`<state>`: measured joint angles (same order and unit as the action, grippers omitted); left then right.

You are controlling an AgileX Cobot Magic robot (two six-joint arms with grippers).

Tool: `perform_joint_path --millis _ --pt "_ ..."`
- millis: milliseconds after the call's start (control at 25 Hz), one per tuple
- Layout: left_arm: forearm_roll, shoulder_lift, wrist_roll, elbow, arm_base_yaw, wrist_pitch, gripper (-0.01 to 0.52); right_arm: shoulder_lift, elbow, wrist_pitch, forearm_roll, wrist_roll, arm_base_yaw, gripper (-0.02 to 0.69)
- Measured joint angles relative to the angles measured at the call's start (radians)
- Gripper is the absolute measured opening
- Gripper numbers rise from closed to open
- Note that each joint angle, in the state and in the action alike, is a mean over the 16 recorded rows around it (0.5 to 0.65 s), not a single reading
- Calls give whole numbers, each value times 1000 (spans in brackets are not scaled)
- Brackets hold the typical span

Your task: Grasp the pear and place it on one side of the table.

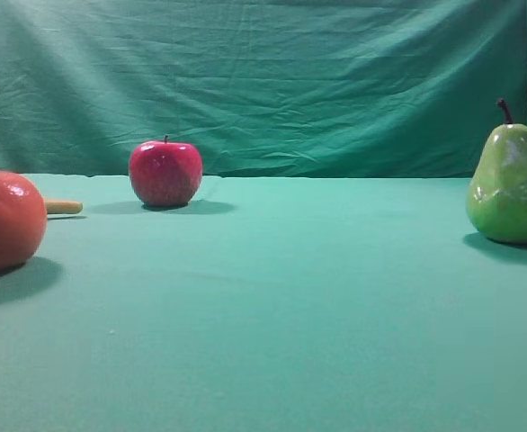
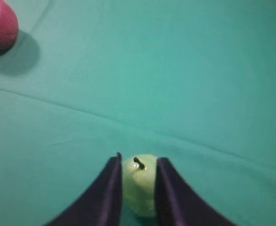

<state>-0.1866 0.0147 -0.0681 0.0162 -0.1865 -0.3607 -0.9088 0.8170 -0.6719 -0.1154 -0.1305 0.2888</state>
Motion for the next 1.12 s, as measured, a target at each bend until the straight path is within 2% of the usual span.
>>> perform_joint_path --millis 120,360,680,880,1120 --pt "0 0 0 0 0 0 0 116 -43 -19 -11 0 0 3" --pt "0 0 0 0 0 0 0 308 -113 -44 -40 -2 0 0" --pt "0 0 0 0 0 0 0 434 -144 -53 -33 -2 -2 0" --pt "0 0 0 0 0 0 0 492 -201 -11 5 -2 -19 0" --pt "0 0 0 0 0 0 0 616 -367 93 54 -2 -68 0"
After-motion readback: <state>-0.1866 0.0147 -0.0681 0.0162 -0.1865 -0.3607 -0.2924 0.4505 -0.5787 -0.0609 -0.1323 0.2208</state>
